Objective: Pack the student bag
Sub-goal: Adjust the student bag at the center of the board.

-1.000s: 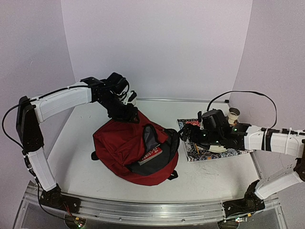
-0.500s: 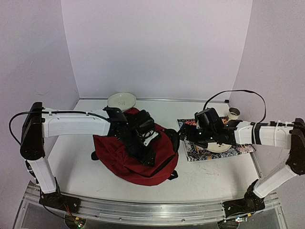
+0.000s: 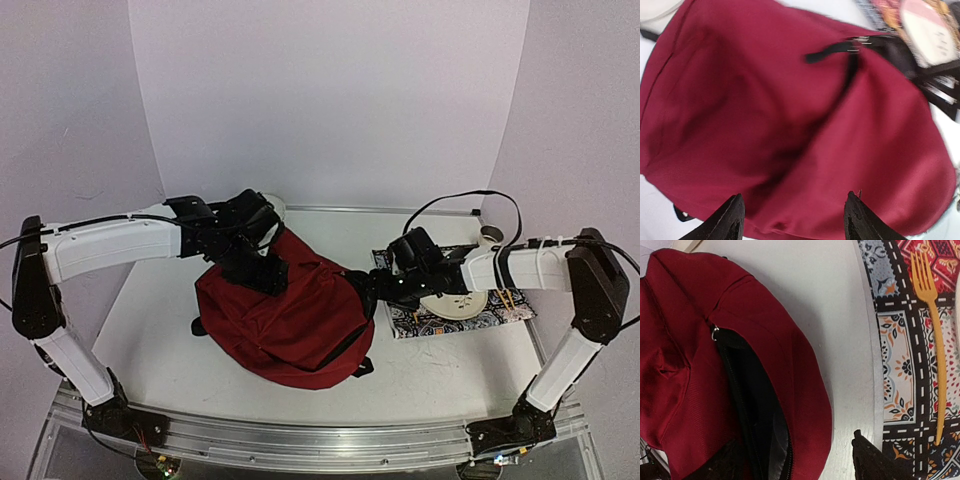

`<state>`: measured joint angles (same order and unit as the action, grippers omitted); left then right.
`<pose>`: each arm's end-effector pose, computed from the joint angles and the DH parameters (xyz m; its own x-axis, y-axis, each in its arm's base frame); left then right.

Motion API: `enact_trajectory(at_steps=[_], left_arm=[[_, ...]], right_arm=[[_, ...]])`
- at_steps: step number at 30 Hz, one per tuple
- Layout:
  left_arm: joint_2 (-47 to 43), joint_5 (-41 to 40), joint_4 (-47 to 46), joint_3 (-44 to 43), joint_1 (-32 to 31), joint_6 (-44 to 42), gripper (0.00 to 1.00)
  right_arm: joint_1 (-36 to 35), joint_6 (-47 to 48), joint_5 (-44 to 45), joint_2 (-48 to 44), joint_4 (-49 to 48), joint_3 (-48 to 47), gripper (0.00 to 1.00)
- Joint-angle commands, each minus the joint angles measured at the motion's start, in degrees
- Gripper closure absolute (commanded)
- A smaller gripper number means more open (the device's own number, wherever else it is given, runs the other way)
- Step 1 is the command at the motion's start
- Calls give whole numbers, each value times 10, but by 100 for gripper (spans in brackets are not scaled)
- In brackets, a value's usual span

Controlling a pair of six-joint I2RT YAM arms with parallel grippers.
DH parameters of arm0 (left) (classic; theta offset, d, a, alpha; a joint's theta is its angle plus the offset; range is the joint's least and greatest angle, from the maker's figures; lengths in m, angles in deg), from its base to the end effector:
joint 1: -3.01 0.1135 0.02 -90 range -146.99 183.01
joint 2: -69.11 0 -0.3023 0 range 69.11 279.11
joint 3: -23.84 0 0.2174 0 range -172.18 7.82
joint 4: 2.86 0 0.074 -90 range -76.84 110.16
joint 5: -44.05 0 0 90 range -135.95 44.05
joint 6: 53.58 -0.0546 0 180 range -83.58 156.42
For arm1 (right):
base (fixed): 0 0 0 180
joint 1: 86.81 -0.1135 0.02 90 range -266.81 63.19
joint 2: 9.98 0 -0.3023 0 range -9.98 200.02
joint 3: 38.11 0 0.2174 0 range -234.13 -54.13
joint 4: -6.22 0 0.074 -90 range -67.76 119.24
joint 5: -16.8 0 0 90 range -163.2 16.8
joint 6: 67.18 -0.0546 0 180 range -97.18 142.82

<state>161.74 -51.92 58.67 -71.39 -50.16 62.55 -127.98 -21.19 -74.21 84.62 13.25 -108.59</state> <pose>0.1947 -0.2505 0.3154 -0.7974 0.3340 -0.5026 0.4597 0.8758 -0.1473 0.2649 0.2329 0.2595 -0.7452 0.2711 -0.6092 -0.2110 0.7708 0.6012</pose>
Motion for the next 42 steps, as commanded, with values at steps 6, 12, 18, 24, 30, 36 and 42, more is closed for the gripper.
enact_trajectory(at_steps=[6,12,18,24,30,36,42], left_arm=[[16,-59,2,44,15,6,28],[28,-96,5,70,51,1,28],[31,-122,5,86,105,-8,28],[42,-146,-1,79,153,-22,28],[46,-154,-32,60,180,-39,28],[3,-122,-39,41,179,-42,27],[-51,-55,-40,40,174,-29,27]], right_arm=[[-31,-22,-69,1,11,12,68],[-107,-58,-100,15,-11,-4,100],[-190,-60,-147,63,-22,-84,100],[-252,-19,-207,122,-19,-194,100],[-269,24,-243,131,13,-249,82],[-258,57,-179,72,95,-235,62],[-202,41,-110,11,140,-188,51]])
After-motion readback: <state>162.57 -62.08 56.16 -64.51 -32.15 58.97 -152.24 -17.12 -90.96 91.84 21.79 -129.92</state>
